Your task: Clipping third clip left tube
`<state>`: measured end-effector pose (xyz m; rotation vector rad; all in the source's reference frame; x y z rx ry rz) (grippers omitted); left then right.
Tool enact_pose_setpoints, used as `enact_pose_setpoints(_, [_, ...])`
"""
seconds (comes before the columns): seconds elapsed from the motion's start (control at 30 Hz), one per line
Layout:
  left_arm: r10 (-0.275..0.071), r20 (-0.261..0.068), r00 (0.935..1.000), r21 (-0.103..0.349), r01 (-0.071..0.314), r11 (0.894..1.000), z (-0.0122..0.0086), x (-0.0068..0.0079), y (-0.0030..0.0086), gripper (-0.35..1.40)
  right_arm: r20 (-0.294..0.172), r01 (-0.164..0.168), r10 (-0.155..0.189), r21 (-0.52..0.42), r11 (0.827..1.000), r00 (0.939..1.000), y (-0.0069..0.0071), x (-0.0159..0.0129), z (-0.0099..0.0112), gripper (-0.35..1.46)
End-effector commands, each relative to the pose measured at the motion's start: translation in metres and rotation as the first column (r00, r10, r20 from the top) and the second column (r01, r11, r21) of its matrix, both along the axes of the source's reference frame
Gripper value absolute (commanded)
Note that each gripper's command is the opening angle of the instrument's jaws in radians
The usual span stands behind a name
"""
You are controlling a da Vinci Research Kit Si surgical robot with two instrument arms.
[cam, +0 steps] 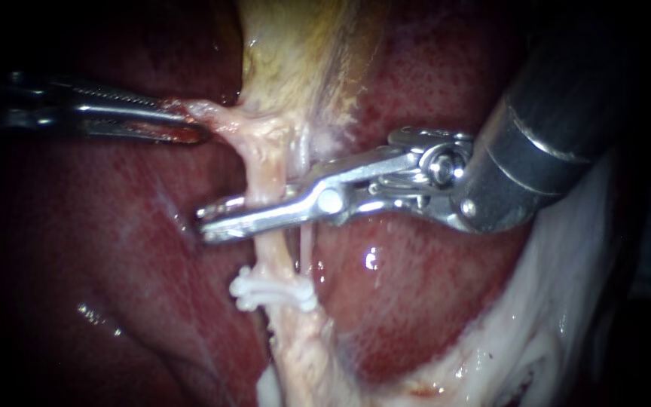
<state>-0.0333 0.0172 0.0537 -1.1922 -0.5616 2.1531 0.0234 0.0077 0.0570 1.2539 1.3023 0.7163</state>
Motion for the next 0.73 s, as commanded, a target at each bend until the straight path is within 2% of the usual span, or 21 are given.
enact_pose_setpoints(0.03, [0.0,0.0,1.0,0.0,0.0,1.0,0.0,0.0,0.0,-0.35,0.0,-0.001,0.001,0.0,1.0,1.0,-0.0001,0.0001,0.0001,-0.2])
enact_pose_setpoints(0.1, [0.0,0.0,1.0,0.0,0.0,1.0,0.0,0.0,0.0,-0.35,0.0,0.0,0.0,-0.001,1.0,1.0,-0.0002,0.0,0.0001,-0.35])
enact_pose_setpoints(0.43, [0.0,0.0,1.0,0.0,0.0,1.0,0.0,0.0,0.0,-0.35,-0.003,0.006,-0.006,-0.017,1.0,1.0,-0.0017,0.0004,0.0008,-0.35])
enact_pose_setpoints(0.73, [0.001,0.001,1.0,0.0,-0.001,1.0,0.0001,0.0,0.0001,-0.35,-0.001,0.003,-0.003,-0.017,1.0,1.0,-0.0017,0.0004,0.0009,-0.35])
